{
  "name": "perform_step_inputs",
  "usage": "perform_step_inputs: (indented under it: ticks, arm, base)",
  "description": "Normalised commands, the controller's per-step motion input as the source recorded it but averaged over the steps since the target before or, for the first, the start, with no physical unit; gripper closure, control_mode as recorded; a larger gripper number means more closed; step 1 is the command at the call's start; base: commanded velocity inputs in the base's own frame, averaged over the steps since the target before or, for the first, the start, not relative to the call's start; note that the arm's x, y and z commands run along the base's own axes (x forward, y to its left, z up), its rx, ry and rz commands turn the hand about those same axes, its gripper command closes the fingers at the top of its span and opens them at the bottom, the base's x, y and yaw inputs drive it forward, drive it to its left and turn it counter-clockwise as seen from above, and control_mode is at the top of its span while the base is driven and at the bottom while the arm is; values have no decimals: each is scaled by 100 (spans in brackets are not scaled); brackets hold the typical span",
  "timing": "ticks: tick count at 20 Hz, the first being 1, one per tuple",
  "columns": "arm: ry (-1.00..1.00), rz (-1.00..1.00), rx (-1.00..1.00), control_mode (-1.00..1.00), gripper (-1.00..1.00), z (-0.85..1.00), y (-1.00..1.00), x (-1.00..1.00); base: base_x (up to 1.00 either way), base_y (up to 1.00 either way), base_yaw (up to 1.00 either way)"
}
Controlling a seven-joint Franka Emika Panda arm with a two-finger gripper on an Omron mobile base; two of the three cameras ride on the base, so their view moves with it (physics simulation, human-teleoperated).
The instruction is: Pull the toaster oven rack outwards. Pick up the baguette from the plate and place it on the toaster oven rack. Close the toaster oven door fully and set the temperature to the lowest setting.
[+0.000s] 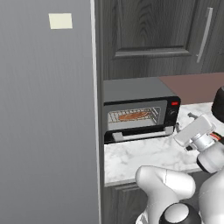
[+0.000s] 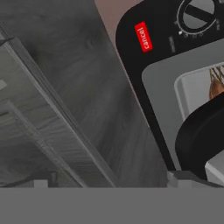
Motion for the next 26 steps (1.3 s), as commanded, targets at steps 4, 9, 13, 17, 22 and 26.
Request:
perform_step_inputs:
  ticks: [4,9,13,17,22,26]
  arm:
    - [0,-3,0,-100,-100,-1,0,4]
    - [1,-4,0,-100,-100,-3,0,15]
    - [7,-8,0,-100,-100,0,0,35]
    - [8,-9,0,-100,-100,0,0,28]
    - [8,-8,0,-100,-100,0,0,21]
    - [7,-7,0,-100,-100,0,0,19]
  base:
    - [0,0,0]
    - [0,0,0]
    - [0,0,0]
    - [0,0,0]
    - [0,0,0]
    - [0,0,0]
